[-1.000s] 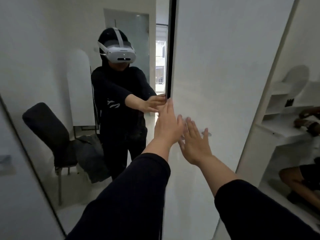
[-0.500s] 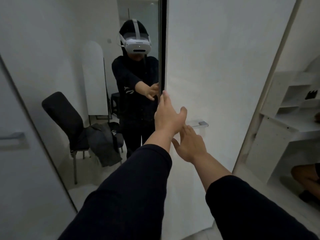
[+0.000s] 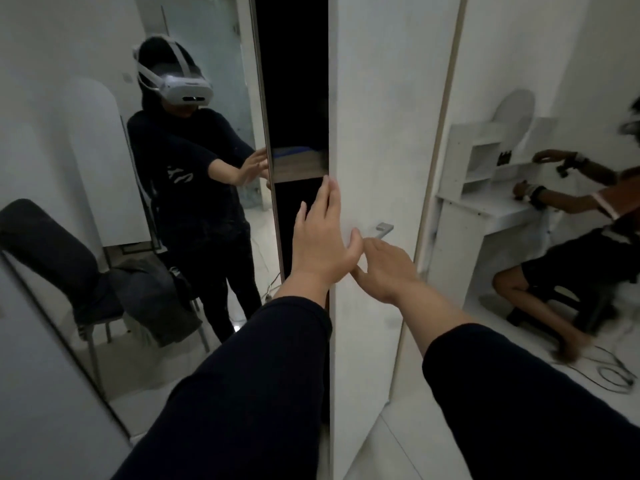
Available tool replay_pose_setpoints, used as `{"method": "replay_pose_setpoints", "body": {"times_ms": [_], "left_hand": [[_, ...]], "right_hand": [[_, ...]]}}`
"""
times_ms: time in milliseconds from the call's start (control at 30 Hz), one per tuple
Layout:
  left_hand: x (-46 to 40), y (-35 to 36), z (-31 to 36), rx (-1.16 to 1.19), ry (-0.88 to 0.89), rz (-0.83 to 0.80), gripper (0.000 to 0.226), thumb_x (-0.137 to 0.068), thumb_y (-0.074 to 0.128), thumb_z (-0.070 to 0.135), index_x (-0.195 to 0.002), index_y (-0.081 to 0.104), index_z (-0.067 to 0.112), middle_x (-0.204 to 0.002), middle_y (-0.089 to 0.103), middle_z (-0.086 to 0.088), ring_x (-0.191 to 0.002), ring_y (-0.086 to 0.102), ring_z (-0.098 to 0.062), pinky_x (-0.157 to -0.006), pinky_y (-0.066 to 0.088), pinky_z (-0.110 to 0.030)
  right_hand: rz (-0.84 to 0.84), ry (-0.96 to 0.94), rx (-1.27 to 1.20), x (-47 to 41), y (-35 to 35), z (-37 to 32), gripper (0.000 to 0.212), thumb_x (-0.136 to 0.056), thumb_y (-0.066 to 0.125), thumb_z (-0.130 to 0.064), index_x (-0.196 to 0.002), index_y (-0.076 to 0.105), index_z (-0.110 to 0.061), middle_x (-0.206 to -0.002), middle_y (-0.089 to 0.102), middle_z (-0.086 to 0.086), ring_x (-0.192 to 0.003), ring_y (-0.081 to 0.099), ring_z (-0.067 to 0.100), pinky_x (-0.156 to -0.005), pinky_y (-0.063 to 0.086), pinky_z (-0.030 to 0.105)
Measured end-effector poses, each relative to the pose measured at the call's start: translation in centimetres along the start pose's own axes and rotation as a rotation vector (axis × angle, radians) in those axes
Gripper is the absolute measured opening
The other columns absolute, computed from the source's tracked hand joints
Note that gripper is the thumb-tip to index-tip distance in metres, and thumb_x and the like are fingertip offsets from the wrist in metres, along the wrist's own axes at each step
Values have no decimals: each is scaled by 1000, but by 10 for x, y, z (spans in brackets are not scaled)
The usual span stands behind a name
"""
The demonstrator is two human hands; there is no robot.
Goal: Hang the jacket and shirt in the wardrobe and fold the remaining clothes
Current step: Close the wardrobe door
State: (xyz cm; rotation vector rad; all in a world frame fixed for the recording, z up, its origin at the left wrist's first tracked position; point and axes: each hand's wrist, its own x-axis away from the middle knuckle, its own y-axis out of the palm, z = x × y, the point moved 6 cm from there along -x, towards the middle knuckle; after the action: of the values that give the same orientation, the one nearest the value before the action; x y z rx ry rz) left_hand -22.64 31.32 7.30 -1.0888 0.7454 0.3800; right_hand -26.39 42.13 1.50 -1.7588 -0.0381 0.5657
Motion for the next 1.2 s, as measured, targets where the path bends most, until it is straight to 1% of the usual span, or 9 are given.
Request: {"method": "replay_pose_setpoints", "body": {"times_ms": [167, 300, 467, 567, 667, 733, 833, 967, 1200], "left_hand": [[18, 8, 46, 4, 223, 12, 77, -89, 47, 37, -151, 16, 5, -159, 17, -9, -147, 17, -15, -120, 11, -39], [20, 21, 91, 55, 398, -53, 69, -93, 38, 40, -151, 20, 6, -158, 20, -9, -143, 28, -15, -119, 17, -42], [9, 45, 158, 204, 506, -170, 64, -94, 24, 38, -151, 18, 9, -158, 22, -4, -142, 29, -12, -119, 17, -43], [-6, 55, 199, 344, 479, -251, 59, -97, 20, 35, -153, 16, 15, -159, 20, 3, -144, 25, -10, -120, 15, -42], [-20, 74, 239, 391, 473, -374, 58, -100, 31, 25, -154, 11, 20, -160, 13, 8, -143, 27, -11, -119, 17, -40], [-28, 92, 264, 329, 483, -487, 69, -96, 40, 21, -154, 2, 22, -161, 1, 9, -144, 25, -14, -119, 17, -42], [-40, 122, 295, 248, 502, -610, 85, -90, 49, 16, -153, -8, 22, -160, -13, 7, -143, 26, -18, -119, 16, -47], [-58, 159, 315, 157, 536, -663, 85, -91, 50, 17, -153, -9, 22, -158, -22, 11, -147, 15, -12, -119, 10, -52], [-68, 196, 326, 80, 566, -695, 91, -90, 52, 16, -151, -16, 17, -155, -30, 10, -148, 9, -11, -118, 7, -55]], "right_hand": [[72, 117, -145, 44, -21, 29, 52, -90, 46, -51, -133, 45, -22, -135, 53, -6, -120, 54, 15, -96, 45, 34], [111, 242, -237, 76, -38, 70, 56, -86, 43, -57, -134, 43, -26, -130, 57, -6, -119, 56, 15, -93, 48, 37], [314, 384, -337, 108, -92, 117, 67, -86, 19, -58, -151, 19, -36, -146, 47, -4, -125, 52, 20, -99, 45, 41], [478, 454, -373, 116, -130, 148, 64, -88, 16, -47, -149, 29, -31, -136, 56, 5, -117, 57, 26, -95, 48, 42], [613, 542, -436, 126, -167, 171, 50, -99, 25, -33, -143, 41, -16, -127, 60, 4, -112, 58, 22, -89, 44, 29], [595, 598, -449, 129, -181, 190, 46, -102, 30, -30, -146, 38, -14, -135, 55, 4, -122, 52, 21, -96, 39, 28], [457, 684, -425, 125, -186, 226, 56, -103, 32, -38, -153, 19, -17, -148, 43, 11, -133, 43, 27, -106, 33, 32], [377, 732, -352, 114, -189, 265, 63, -102, 27, -43, -154, 4, -18, -151, 37, 13, -136, 40, 30, -111, 33, 40], [355, 762, -305, 106, -184, 303, 65, -100, 35, -41, -154, 4, -22, -152, 36, 8, -135, 41, 28, -110, 36, 42]]}}
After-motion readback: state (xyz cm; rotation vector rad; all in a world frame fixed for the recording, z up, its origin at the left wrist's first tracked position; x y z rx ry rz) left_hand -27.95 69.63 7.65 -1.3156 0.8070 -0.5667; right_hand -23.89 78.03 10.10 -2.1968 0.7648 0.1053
